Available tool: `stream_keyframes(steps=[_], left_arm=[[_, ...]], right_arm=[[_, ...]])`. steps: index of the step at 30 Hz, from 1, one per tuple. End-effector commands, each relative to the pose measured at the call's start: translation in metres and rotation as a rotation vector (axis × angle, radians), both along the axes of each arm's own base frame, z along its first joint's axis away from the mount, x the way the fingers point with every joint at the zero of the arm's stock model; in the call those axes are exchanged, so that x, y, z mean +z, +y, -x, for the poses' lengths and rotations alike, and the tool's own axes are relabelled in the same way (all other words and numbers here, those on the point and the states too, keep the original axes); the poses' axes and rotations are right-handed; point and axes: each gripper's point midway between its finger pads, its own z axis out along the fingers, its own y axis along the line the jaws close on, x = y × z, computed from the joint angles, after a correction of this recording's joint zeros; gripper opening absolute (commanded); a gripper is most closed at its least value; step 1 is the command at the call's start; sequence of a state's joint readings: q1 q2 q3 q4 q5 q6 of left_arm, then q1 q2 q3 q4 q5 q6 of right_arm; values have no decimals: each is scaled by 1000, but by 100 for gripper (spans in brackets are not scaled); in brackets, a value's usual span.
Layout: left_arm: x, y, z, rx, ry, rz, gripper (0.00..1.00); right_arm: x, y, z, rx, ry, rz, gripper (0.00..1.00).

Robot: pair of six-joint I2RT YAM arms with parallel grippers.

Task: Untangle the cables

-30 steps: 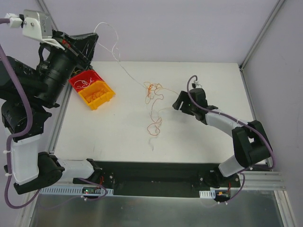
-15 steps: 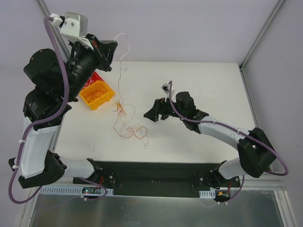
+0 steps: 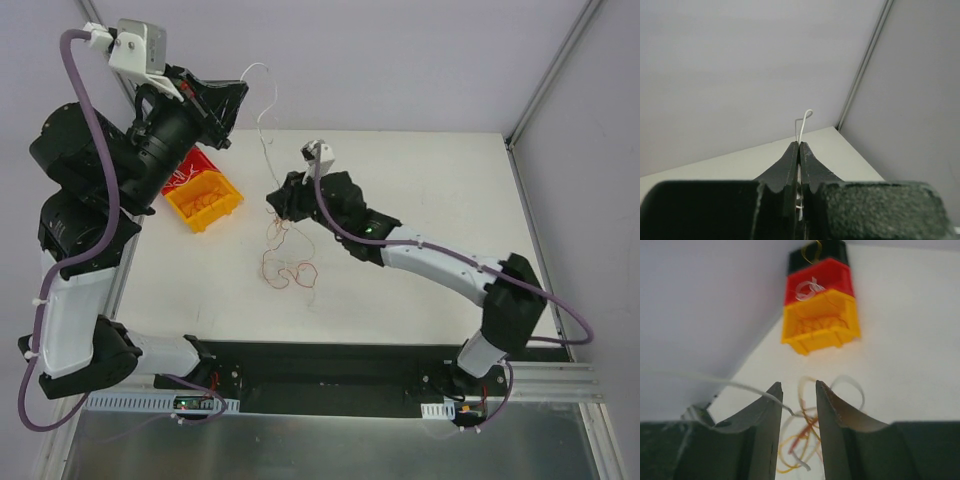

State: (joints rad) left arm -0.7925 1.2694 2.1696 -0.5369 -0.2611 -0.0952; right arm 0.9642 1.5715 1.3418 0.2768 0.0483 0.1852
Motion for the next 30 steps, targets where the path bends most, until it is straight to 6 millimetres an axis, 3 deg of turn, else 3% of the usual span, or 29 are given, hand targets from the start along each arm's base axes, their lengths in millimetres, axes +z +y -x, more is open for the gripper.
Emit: stream_keyframes(steps=[1, 3, 5, 9, 15, 19, 25, 28, 30], left_arm=[[52, 13, 27, -51, -118, 115, 0], [68, 30, 36, -19, -170, 127, 0], [82, 51, 44, 34, -214, 140, 0], [85, 78, 46, 143, -251, 109, 0], [66, 84, 31, 230, -206, 64, 0], [39, 70, 17, 225, -157, -4, 0], [-46, 55, -35, 358, -5, -255, 0], [-74, 54, -57, 362, 52, -297, 0], [-90, 64, -75, 361, 107, -262, 0]], right_arm=[[-148, -35, -48, -281, 214, 270, 35], [-186, -61, -51, -317, 290, 311, 36], [-205, -93, -51, -375, 345, 341, 36], [-214, -157, -52, -485, 384, 394, 50], [-227, -247, -55, -658, 500, 444, 59], [-219, -262, -57, -661, 505, 415, 60], [-219, -235, -40, -473, 448, 304, 61], [-213, -231, -36, -430, 408, 275, 62], [-210, -225, -33, -391, 393, 257, 62]])
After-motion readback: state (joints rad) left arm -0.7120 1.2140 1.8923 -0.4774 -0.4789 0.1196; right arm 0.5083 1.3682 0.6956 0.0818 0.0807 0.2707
